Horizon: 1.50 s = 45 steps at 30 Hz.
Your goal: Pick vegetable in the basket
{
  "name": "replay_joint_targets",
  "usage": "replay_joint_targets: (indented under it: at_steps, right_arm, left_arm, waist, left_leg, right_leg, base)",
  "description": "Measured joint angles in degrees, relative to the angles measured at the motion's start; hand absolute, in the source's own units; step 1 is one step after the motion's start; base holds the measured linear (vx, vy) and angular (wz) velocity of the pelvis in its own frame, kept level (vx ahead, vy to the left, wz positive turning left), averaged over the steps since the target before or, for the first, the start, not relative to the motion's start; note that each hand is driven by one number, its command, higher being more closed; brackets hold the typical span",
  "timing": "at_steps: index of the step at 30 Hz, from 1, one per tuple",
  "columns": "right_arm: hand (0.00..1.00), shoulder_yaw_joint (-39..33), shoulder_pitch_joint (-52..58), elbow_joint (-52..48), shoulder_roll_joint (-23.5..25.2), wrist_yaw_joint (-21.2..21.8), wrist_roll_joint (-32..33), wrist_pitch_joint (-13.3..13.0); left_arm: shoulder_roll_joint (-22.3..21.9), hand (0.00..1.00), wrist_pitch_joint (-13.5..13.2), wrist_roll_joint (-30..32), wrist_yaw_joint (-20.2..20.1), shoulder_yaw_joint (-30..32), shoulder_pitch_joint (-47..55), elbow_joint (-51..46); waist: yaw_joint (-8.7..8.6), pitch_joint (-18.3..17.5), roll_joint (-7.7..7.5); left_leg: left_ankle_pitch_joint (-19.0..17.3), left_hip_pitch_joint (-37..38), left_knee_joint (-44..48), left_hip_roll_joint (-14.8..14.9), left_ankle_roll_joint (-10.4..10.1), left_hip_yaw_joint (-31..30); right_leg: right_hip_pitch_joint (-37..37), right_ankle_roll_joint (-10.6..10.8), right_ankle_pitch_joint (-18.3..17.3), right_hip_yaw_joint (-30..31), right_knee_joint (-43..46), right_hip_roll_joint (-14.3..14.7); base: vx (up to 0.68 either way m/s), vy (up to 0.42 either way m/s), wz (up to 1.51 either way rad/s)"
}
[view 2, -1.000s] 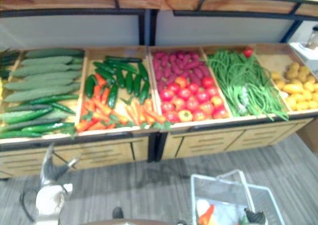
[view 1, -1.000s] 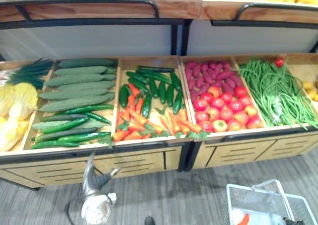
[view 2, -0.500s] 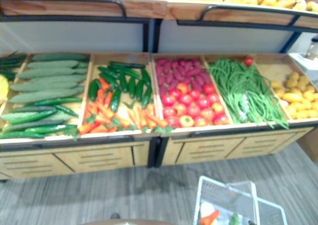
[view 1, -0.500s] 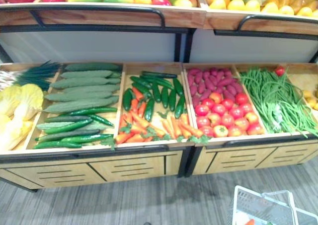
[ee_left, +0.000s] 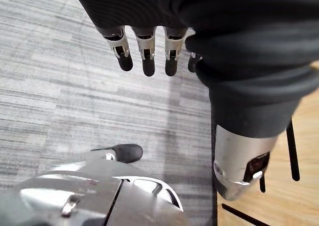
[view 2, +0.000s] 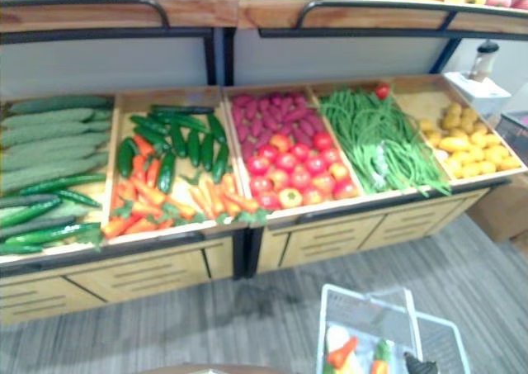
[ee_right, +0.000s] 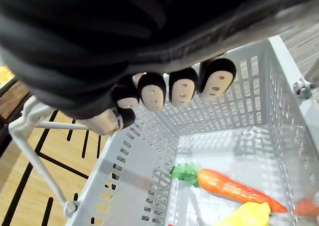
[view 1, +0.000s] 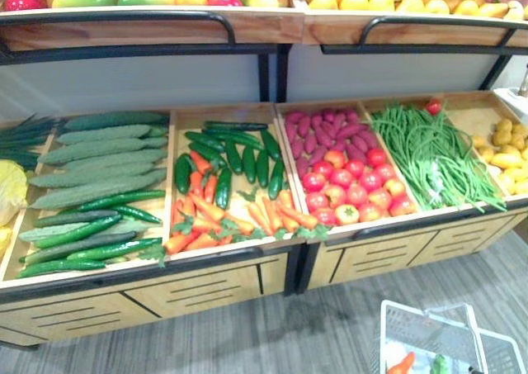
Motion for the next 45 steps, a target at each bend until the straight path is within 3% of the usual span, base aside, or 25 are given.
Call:
replay_joint_targets:
  at_steps: [1, 5, 7, 9, 10, 11, 12, 13, 15, 16, 19, 21, 22, 26, 28, 31, 32, 33, 34, 36, 38, 41, 43, 44, 45]
  right_arm:
    - [1.00, 0.00, -0.37, 0.29, -0.20, 0.02, 0.00, 0.05]
    - [1.00, -0.51, -1.81, -2.51, -1.41, 0.18, 1.78, 0.00]
    - [1.00, 0.18, -1.79, -5.97, -0.03, 0.24, 2.98, -0.79]
    - [1.00, 2.71, -2.70, -8.14, 3.48, 1.95, 4.80, -1.16]
    - [1.00, 3.73, -2.58, -8.31, 7.19, 2.71, 6.01, -1.01]
    - [1.00, 4.76, -2.73, -8.13, 9.71, 2.84, 6.18, -1.17]
    - [1.00, 5.28, -3.28, -8.33, 11.38, 2.72, 6.84, -2.19]
    - [1.00, 5.23, -4.29, -8.44, 11.18, 2.74, 7.39, -2.36]
    - [1.00, 5.95, -6.55, -7.39, 9.78, 2.77, 7.76, -2.26]
    - [1.00, 7.01, -6.97, -5.43, 8.89, 3.00, 7.53, -2.25]
    - [1.00, 6.96, -9.14, -2.66, 7.83, 3.16, 6.53, -2.01]
    - [1.00, 6.66, -9.55, -1.46, 7.17, 3.32, 5.98, -2.01]
    - [1.00, 6.33, -10.03, -0.50, 6.47, 3.20, 6.02, -1.12]
    - [1.00, 6.21, -9.62, 0.27, 5.99, 2.65, 6.03, -0.29]
    - [1.00, 4.89, -7.76, 0.58, 6.22, 2.42, 6.15, -0.09]
    - [1.00, 3.95, -5.44, 1.35, 5.98, 2.11, 6.24, -0.07]
    - [1.00, 4.04, -5.47, 1.30, 5.54, 2.04, 6.23, -0.19]
    - [1.00, 4.30, -5.53, 1.30, 5.21, 2.01, 6.17, -0.28]
    - [1.00, 4.36, -5.58, 1.32, 4.86, 2.01, 6.15, -0.28]
    - [1.00, 4.56, -5.61, 1.67, 3.73, 2.21, 6.08, -0.28]
    - [1.00, 5.42, -5.56, 1.66, 3.71, 2.46, 6.07, -0.39]
    - [1.00, 6.44, -5.40, 1.65, 4.00, 2.63, 6.12, -0.53]
    - [1.00, 6.47, -5.30, 1.61, 4.15, 2.72, 6.16, -0.85]
    - [1.00, 6.43, -5.24, 1.61, 4.25, 2.72, 6.16, -0.98]
    - [1.00, 6.41, -5.02, 1.52, 4.81, 2.75, 6.15, -1.02]
  left_arm:
    - [0.51, 0.00, 0.02, -0.06, -0.24, -0.26, -0.01, 0.00]
    - [1.73, 0.00, -0.08, -0.57, -1.40, -5.13, -2.63, -0.57]
    - [2.40, 0.00, -0.15, -0.55, -1.19, -6.11, -3.55, -0.60]
    - [2.99, 0.00, -0.08, -0.37, -1.14, -6.13, -4.83, -0.56]
    - [2.85, 0.00, -0.08, 0.24, -1.18, -6.09, -4.86, -0.60]
    - [2.60, 0.00, -0.17, 0.60, -1.22, -5.71, -4.90, -0.90]
    - [2.13, 0.00, -0.13, 1.53, -1.26, -5.53, -5.10, -1.59]
    - [1.81, 0.00, -0.11, 1.74, -1.27, -5.60, -5.11, -2.28]
    - [1.70, 0.00, -0.15, 1.87, -1.32, -5.65, -5.27, -2.86]
    - [1.72, 0.00, -0.08, 1.83, -1.24, -5.59, -5.33, -2.85]
    - [1.66, 0.00, 0.00, 1.69, -1.24, -5.50, -5.75, -2.82]
    - [1.26, 0.00, 0.04, 1.69, -1.23, -4.79, -6.94, -2.80]
    - [0.22, 0.00, -0.03, 1.74, -1.22, -4.52, -7.23, -2.84]
    - [-0.87, 0.00, 0.04, 1.75, -0.92, -3.10, -7.78, -2.47]
    - [-1.36, 0.00, 0.01, 1.76, -0.59, -3.12, -8.82, -2.00]
    - [-2.46, 0.00, 0.00, 1.74, -0.20, -3.21, -8.90, -2.24]
    - [-2.59, 0.00, -0.09, 1.72, -0.21, -3.21, -8.91, -2.52]
    - [-2.65, 0.00, -0.35, 1.67, -0.18, -3.25, -8.87, -2.55]
    - [-2.68, 0.00, -0.63, 1.67, -0.18, -3.29, -8.86, -2.43]
    - [-2.95, 0.00, -1.72, 1.29, -0.03, -3.68, -8.15, -3.39]
    - [-2.75, 0.00, -2.22, 1.33, -0.06, -4.05, -6.97, -4.27]
    - [-2.78, 0.00, -2.56, 1.42, 0.00, -4.46, -6.59, -4.67]
    - [-2.67, 0.00, -2.46, 1.78, -0.02, -5.07, -6.40, -4.53]
    - [-2.55, 0.00, -2.47, 1.89, -0.03, -5.32, -6.54, -4.56]
    - [-1.64, 0.00, -2.52, 1.93, -0.04, -5.90, -6.82, -4.56]
  waist:
    - [0.04, 0.23, -0.02]
    - [-0.41, 5.77, 0.02]
    - [-0.33, 6.98, 0.63]
    - [-0.09, 8.36, 1.99]
    - [-0.03, 9.10, 3.18]
    - [-0.08, 9.56, 3.32]
    - [-1.01, 9.99, 2.99]
    - [-1.26, 10.27, 3.09]
    - [-1.32, 10.61, 3.44]
    - [-1.27, 10.33, 2.81]
    - [-1.26, 10.07, 2.29]
    - [-1.48, 10.15, 2.33]
    - [-1.27, 9.68, 3.27]
    - [-1.53, 9.32, 4.35]
    - [-2.23, 8.84, 5.53]
    - [-3.21, 8.83, 5.58]
    - [-3.00, 8.89, 5.45]
    - [-2.98, 9.41, 4.59]
    - [-3.03, 9.40, 4.75]
    - [-2.40, 9.51, 4.71]
    - [-1.70, 9.66, 5.08]
    - [-1.64, 9.56, 5.84]
    - [-1.73, 8.40, 6.97]
    - [-1.73, 8.45, 6.67]
    - [-1.64, 8.72, 5.33]
  left_leg:
    - [-0.43, 0.07, 0.50, 0.04, 0.09, 0.23]
    - [-10.07, -5.14, 18.40, 3.34, 0.38, 1.02]
    - [-13.38, -7.92, 24.30, 5.85, 0.81, 2.92]
    - [-15.47, -8.68, 27.36, 9.97, 1.30, 7.96]
    - [-14.51, -7.48, 26.33, 11.76, 3.20, 12.67]
    - [-14.35, -6.31, 25.29, 12.16, 3.96, 15.59]
    - [-14.19, -4.69, 24.07, 12.24, 4.81, 19.33]
    - [-13.97, -3.58, 23.50, 12.24, 4.99, 21.67]
    - [-13.17, -0.97, 22.47, 12.73, 4.96, 28.85]
    - [-12.48, 0.95, 21.67, 13.12, 4.78, 33.22]
    - [-11.43, 3.10, 23.06, 16.06, 3.58, 40.62]
    - [-11.03, 3.79, 24.81, 17.98, 2.75, 43.20]
    - [-10.44, 3.48, 22.74, 18.30, 2.52, 43.19]
    - [-7.28, 3.81, 21.29, 19.00, 1.81, 44.67]
    - [-5.63, 5.56, 21.74, 20.21, 1.49, 45.04]
    - [-4.46, 8.13, 28.37, 24.96, 1.67, 44.61]
    - [-2.79, 8.06, 32.68, 26.40, 2.04, 41.44]
    - [-2.21, 5.88, 36.42, 26.27, 1.68, 33.86]
    - [-3.87, 4.34, 37.29, 24.76, 0.52, 28.34]
    - [-10.08, 1.11, 33.97, 14.28, -1.38, 8.73]
    - [-11.88, 1.34, 28.08, 8.73, -2.70, -0.64]
    - [-11.60, 0.60, 18.59, 5.94, -2.81, -10.21]
    - [-12.84, 1.25, 13.09, 4.52, -2.79, -11.60]
    - [-13.03, 1.21, 11.95, 3.78, -2.45, -11.43]
    - [-12.78, 0.56, 11.24, 1.83, -2.10, -10.71]
  right_leg:
    - [-0.02, 0.00, -0.03, 0.27, 0.34, -0.13]
    - [-4.21, 0.54, -4.28, 3.22, 11.93, -3.53]
    - [-6.97, 1.07, -2.79, 6.16, 13.50, -2.64]
    - [-10.73, -0.84, 4.21, 9.16, 12.22, 0.02]
    - [-10.34, -1.83, 9.36, 9.22, 7.20, 1.71]
    - [-10.90, -3.55, 7.78, 6.05, 9.24, 1.51]
    - [-11.86, -7.58, 2.27, -0.43, 18.06, -0.73]
    - [-12.05, -8.59, -0.52, -3.61, 22.17, -2.16]
    - [-11.00, -8.65, -6.07, -11.47, 33.30, -6.52]
    - [-9.08, -8.46, -8.01, -14.07, 37.50, -9.18]
    - [-8.15, -7.30, -9.92, -14.92, 38.46, -11.03]
    - [-9.18, -7.28, -11.85, -15.08, 35.89, -7.80]
    - [-9.25, -7.25, -11.89, -13.78, 29.81, -3.37]
    - [-9.45, -7.03, -13.70, -10.43, 20.28, 3.03]
    - [-8.23, -7.17, -13.71, -9.97, 19.41, 4.58]
    - [-4.99, -7.32, -13.80, -8.05, 16.82, 7.27]
    - [-4.96, -7.38, -13.82, -5.34, 16.70, 7.31]
    - [-4.96, -7.74, -13.56, -2.12, 16.17, 6.89]
    - [-4.98, -7.79, -13.37, -0.74, 15.73, 6.53]
    - [-4.92, -7.09, -11.30, 5.54, 14.08, 5.02]
    - [-4.23, -6.40, -9.52, 9.65, 12.17, 5.61]
    - [-4.51, -4.59, -7.98, 13.69, 10.27, 7.25]
    - [-5.56, -1.43, -5.93, 16.16, 7.51, 7.17]
    - [-5.73, -0.71, -5.12, 16.31, 6.62, 6.64]
    - [-6.35, -0.11, -3.27, 16.59, 5.36, 4.99]
  base:
    - [0.01, 0.011, -0.15]
    - [-0.07, 0.061, -0.25]
    - [-0.12, 0.117, -0.77]
    - [-0.18, 0.127, -1.42]
    - [-0.17, 0.131, -1.54]
    - [-0.22, 0.170, -1.64]
    - [-0.13, 0.132, -1.34]
    - [-0.16, 0.158, -1.60]
    - [-0.10, 0.080, -1.72]
    - [-0.06, -0.020, -1.51]
    - [-0.05, -0.190, -1.34]
    - [-0.10, -0.366, -1.36]
    - [-0.13, -0.294, -1.27]
    - [-0.06, -0.216, -1.06]
    - [0.05, -0.195, -0.37]
    - [0.05, -0.082, -0.40]
    - [0.03, -0.002, -0.96]
    - [0.03, 0.014, -1.02]
    - [0.02, 0.058, -1.08]
    - [0.03, 0.101, -1.30]
    - [0.03, 0.135, -1.27]
    - [0.01, 0.246, -0.94]
    - [0.08, 0.342, -0.58]
    - [0.10, 0.334, -0.26]
    - [0.07, 0.306, -0.08]
